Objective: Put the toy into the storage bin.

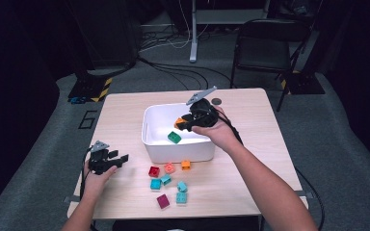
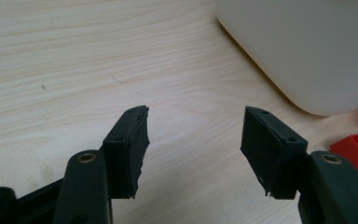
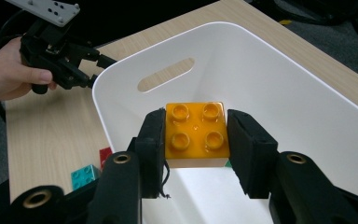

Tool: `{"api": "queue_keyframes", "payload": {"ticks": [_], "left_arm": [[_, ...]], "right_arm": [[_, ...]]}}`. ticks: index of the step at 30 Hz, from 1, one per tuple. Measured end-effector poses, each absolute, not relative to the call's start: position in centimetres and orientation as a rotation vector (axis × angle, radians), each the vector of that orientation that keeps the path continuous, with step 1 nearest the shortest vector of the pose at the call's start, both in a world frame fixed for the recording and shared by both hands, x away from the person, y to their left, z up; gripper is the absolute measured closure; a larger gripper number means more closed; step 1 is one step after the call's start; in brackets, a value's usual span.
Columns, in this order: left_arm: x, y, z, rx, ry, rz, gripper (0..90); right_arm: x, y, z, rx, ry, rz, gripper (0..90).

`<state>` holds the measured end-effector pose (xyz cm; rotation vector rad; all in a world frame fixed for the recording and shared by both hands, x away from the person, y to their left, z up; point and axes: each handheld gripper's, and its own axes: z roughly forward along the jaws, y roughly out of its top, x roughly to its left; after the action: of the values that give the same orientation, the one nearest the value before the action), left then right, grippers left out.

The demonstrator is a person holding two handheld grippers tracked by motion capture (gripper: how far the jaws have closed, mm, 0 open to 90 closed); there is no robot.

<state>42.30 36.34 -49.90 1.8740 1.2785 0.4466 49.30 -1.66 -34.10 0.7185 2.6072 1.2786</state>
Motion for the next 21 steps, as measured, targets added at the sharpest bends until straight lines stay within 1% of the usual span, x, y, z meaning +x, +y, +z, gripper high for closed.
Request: {"api": "queue_keyframes", "payload": {"ticks": [11,21], "left_arm": [[42.4,36.4,-49.9,1.875,1.280,0.439,41.0],[42.5,36.4,-50.0,1.877,1.279,0.436,41.0]], "right_arm": [[51.4,0.9,-35.3,0.721,2.602,1.275,58.3],[53.2,2.2,-36.4,0.736,2.589,1.256,58.3]]}}
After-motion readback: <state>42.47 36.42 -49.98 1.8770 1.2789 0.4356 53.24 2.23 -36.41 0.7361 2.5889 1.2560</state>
